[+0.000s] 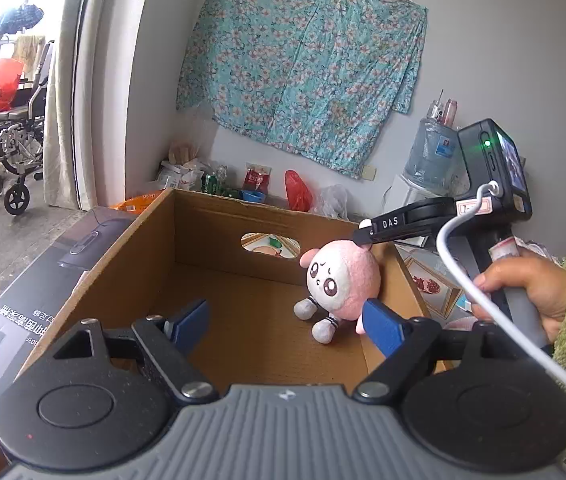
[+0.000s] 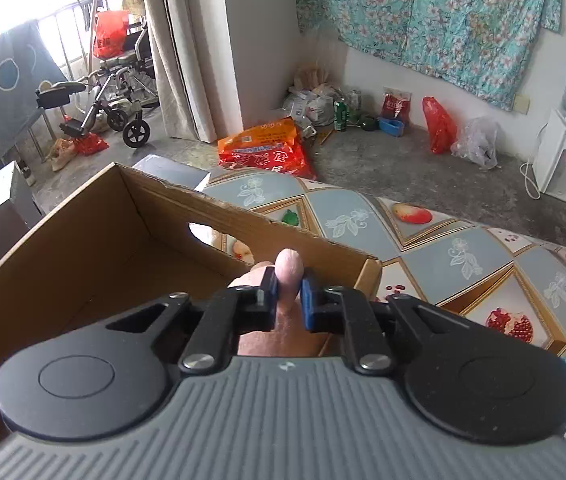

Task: Organize soft objects
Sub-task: 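Open the right gripper to drop the doll into the box, then move the right tool back to the light-blue towel on the bag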

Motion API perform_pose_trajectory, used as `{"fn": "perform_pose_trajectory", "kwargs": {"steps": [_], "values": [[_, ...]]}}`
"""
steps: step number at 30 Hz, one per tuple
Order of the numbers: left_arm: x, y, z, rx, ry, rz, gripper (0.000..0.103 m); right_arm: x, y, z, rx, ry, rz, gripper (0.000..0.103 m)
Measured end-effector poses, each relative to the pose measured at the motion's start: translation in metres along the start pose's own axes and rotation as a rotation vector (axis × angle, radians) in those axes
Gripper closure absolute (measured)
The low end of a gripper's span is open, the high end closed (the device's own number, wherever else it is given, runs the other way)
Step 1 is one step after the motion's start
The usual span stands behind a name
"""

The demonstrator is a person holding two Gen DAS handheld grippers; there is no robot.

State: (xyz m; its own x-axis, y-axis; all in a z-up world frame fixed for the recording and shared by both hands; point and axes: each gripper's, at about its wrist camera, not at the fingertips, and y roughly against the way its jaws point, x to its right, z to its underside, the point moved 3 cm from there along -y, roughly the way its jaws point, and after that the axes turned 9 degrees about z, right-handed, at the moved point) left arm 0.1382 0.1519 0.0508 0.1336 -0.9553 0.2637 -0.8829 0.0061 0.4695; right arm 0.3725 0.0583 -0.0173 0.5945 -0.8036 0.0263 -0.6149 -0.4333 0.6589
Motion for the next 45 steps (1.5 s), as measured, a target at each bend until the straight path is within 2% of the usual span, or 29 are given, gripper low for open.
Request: {"fn": "perform_pose_trajectory", "kwargs": {"steps": [2,4,9,12,14,17,20,25,29,34,38,43,45], "values": [[0.000,0.002,0.006,-0.005,0.001,0.005,0.018,0.003,0.002,0.000,0.023,0.002,0.017,0.066],[0.002,0.002,0.005,-0.007,0.003,0.009,0.018,0.005,0.008,-0.001,0.044,-0.002,0.025,0.059],[0.008,0.007,0.009,-0.011,-0.008,0.012,0.018,0.019,0.040,0.004,0.087,-0.041,0.013,0.057],[0.014,0.016,0.011,-0.005,-0.012,0.034,0.017,0.035,0.079,0.013,0.114,-0.101,-0.029,0.052],[0.020,0.024,0.012,0.007,-0.020,0.055,0.013,0.048,0.111,0.022,0.135,-0.148,-0.058,0.047],[0.035,0.039,0.015,0.029,-0.050,0.097,0.010,0.073,0.170,0.043,0.174,-0.208,-0.071,0.039],[0.052,0.050,0.019,0.040,-0.087,0.149,0.008,0.101,0.232,0.071,0.218,-0.254,-0.040,0.031],[0.092,0.059,0.026,0.033,-0.142,0.245,0.008,0.147,0.321,0.132,0.243,-0.346,0.019,0.027],[0.132,0.063,0.040,0.019,-0.207,0.331,0.008,0.176,0.370,0.192,0.231,-0.430,0.069,0.026],[0.179,0.055,0.063,-0.026,-0.288,0.413,0.008,0.199,0.395,0.263,0.206,-0.530,0.099,0.026],[0.211,0.045,0.084,-0.043,-0.366,0.447,0.008,0.207,0.391,0.296,0.187,-0.597,0.084,0.026],[0.238,0.025,0.101,-0.069,-0.421,0.441,0.010,0.214,0.366,0.308,0.155,-0.652,0.061,0.026],[0.242,0.018,0.106,-0.075,-0.420,0.442,0.014,0.216,0.347,0.295,0.136,-0.674,0.046,0.026]]}}
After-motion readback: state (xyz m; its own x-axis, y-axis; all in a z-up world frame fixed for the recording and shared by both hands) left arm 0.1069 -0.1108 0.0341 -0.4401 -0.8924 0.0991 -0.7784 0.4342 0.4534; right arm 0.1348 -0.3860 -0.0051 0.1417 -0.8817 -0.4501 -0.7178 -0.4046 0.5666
